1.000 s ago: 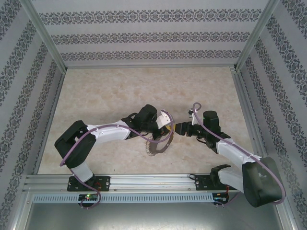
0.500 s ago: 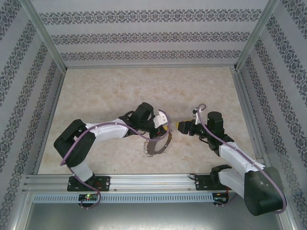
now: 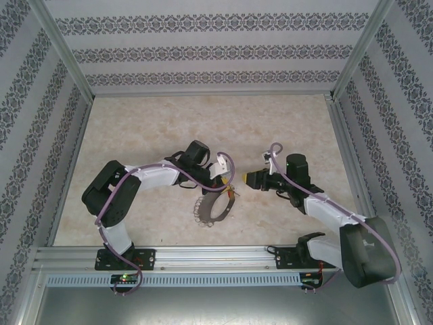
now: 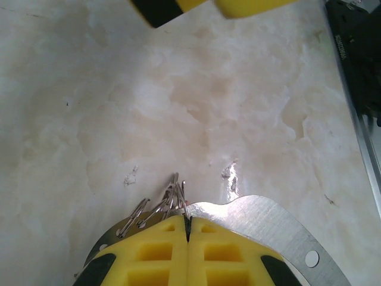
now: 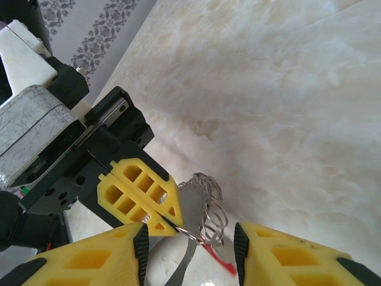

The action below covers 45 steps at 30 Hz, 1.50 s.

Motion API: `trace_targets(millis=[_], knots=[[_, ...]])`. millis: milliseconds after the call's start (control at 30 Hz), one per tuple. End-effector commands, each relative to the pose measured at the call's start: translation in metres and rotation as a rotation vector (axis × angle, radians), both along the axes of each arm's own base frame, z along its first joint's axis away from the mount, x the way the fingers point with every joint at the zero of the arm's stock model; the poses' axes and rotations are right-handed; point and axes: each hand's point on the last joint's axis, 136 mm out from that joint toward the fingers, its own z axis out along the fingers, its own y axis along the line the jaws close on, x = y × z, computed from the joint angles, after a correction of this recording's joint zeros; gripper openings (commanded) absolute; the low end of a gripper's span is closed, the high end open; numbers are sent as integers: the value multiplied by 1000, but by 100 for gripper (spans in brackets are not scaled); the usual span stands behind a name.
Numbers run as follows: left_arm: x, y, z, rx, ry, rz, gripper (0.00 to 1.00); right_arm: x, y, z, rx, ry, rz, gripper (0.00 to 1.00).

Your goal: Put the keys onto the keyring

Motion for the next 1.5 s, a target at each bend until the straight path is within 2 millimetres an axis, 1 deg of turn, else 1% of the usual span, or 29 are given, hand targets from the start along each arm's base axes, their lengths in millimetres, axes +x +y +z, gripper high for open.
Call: trace_targets(millis=[0,100,233,333,533,767,1067,1267,1467], knots=[[-1,-2,14,-54,-26,-70,0,7,15,15,11,-97,78,44],[0,-3,18,-61,-37,-78,0,7,21,7,9,-88,108,41],[-1,-2,22,-66,-40,-85,0,2,31,-1,10,-76,161,39],[-2,-1,22,-68,-37,-88,0,-1,38,-2,7,-75,188,38],[-4,0,24,-75,-32,-93,0,-7,40,-7,1,-59,194,38],[0,2,33,-95,-45,-89,0,-13,46,-10,-7,-58,208,38],[1,7,44,-121,-53,-90,0,-10,49,-14,-19,-53,206,39],[3,6,47,-127,-58,-91,0,-7,52,-14,-15,-55,211,38],[0,7,49,-128,-54,-98,0,-6,55,-13,-14,-58,216,35]])
